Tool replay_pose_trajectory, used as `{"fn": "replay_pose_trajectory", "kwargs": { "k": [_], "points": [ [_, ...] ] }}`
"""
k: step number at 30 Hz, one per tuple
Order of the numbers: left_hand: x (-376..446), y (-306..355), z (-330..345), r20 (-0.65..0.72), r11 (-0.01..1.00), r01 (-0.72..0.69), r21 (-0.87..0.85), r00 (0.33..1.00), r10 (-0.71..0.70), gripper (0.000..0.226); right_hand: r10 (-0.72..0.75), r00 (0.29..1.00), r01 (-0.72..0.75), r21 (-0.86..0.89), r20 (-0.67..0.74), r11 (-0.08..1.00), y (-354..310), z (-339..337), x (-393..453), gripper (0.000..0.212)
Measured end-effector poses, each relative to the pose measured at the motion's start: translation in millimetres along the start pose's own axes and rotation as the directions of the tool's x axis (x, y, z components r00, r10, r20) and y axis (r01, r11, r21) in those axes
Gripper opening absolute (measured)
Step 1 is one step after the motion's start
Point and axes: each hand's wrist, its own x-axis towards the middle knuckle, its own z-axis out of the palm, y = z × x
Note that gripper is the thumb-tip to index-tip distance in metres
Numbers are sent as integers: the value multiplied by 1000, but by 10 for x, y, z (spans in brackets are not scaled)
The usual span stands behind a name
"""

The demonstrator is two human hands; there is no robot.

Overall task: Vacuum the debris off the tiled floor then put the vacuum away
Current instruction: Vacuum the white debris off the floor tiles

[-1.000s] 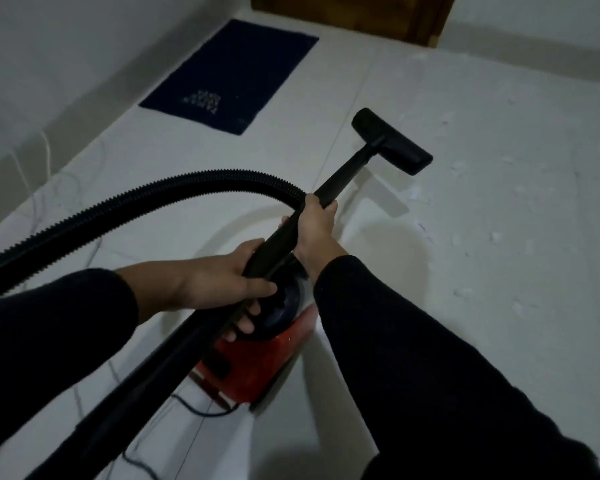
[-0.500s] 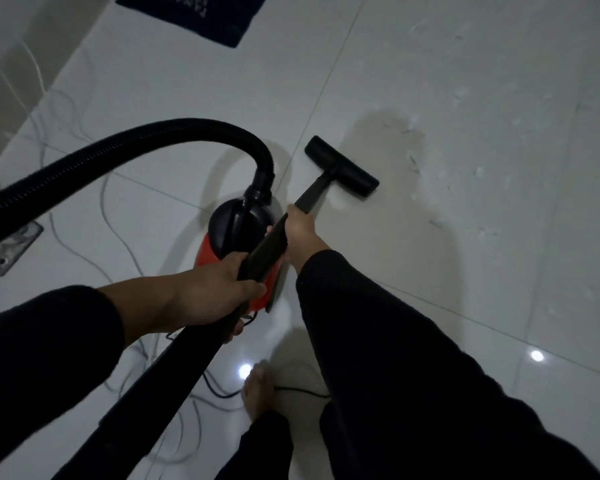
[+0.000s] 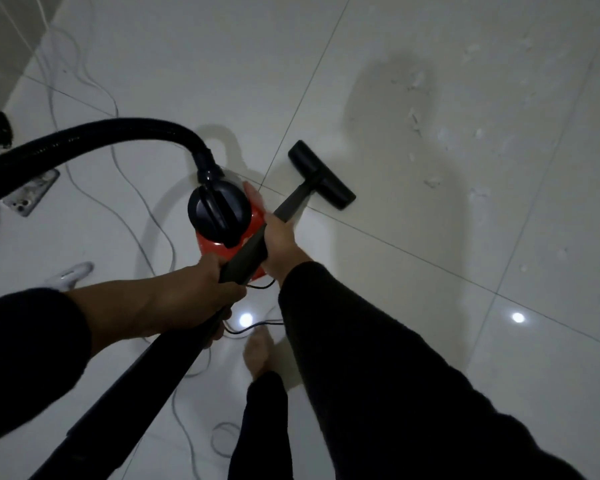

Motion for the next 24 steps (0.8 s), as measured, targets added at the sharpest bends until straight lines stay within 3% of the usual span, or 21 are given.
{"fn": "replay_pose_trajectory", "kwargs": {
  "k": [4, 6, 8, 11, 14, 19, 24],
  "points": [
    [20, -163, -58, -54, 997, -3, -76, 999, -1, 39, 3, 993, -28, 207, 118, 978, 164, 98, -341, 48],
    [54, -253, -83, -56, 993, 22, -112, 998, -29, 47, 47, 995, -67, 234, 90, 970, 231, 130, -400, 50],
    [20, -377, -86, 8, 984, 89, -153, 996, -89, 54, 76, 997, -76, 219, 9, 973, 240, 159, -455, 46],
    [-99, -569, -80, 146, 983, 154, -101, 980, -138, 66, 116, 991, -109, 88, -73, 990, 265, 141, -559, 64],
    [-212, -681, -70, 175, 990, 112, -90, 980, -94, 65, 98, 988, -90, 72, -119, 993, 312, 142, -678, 66],
    [-354, -810, 6, 214, 998, 35, -46, 977, -25, 60, 129, 986, -104, 206, -109, 973, 526, 104, -946, 56],
    [-394, -882, -48, 222, 999, 9, -47, 975, 1, 58, 122, 970, -104, 91, -212, 990, 522, 132, -1006, 54]
  ]
}}
